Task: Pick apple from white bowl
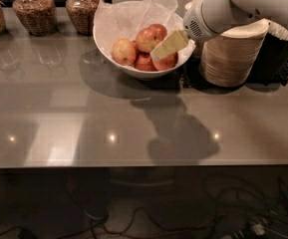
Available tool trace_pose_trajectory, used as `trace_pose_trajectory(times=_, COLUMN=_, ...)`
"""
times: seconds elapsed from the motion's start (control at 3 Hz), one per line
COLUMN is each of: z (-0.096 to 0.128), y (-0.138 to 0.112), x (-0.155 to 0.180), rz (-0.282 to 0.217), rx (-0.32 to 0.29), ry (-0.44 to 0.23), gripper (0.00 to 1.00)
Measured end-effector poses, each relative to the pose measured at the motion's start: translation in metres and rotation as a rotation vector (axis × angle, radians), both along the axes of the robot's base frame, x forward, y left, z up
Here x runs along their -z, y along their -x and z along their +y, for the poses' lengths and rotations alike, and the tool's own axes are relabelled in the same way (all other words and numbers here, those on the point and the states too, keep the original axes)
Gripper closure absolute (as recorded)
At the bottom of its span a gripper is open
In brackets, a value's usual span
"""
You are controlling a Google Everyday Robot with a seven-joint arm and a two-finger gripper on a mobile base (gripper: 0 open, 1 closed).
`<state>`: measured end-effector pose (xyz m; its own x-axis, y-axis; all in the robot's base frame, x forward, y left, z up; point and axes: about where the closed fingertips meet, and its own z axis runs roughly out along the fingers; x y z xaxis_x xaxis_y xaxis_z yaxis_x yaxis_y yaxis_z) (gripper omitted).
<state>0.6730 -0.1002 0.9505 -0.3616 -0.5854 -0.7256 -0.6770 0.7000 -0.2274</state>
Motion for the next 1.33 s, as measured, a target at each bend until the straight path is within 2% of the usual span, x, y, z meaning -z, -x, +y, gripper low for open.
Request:
trace_pose_trajectory(times=0.67, z=0.01, y=-0.003, x=0.021, rz=0.045, rx=-0.001, ry=-0.025, gripper=0.24)
trace_pose_trajectory(times=1.0, z=0.01, y=-0.003, x=0.021, rz=0.047, rx=-0.001, ry=-0.026, gripper=0.23)
trace_pose_trajectory(times=1.33, z=0.013, y=-0.003, x=0.038, rz=0.085, rx=0.003, ry=-0.026, gripper=0.23)
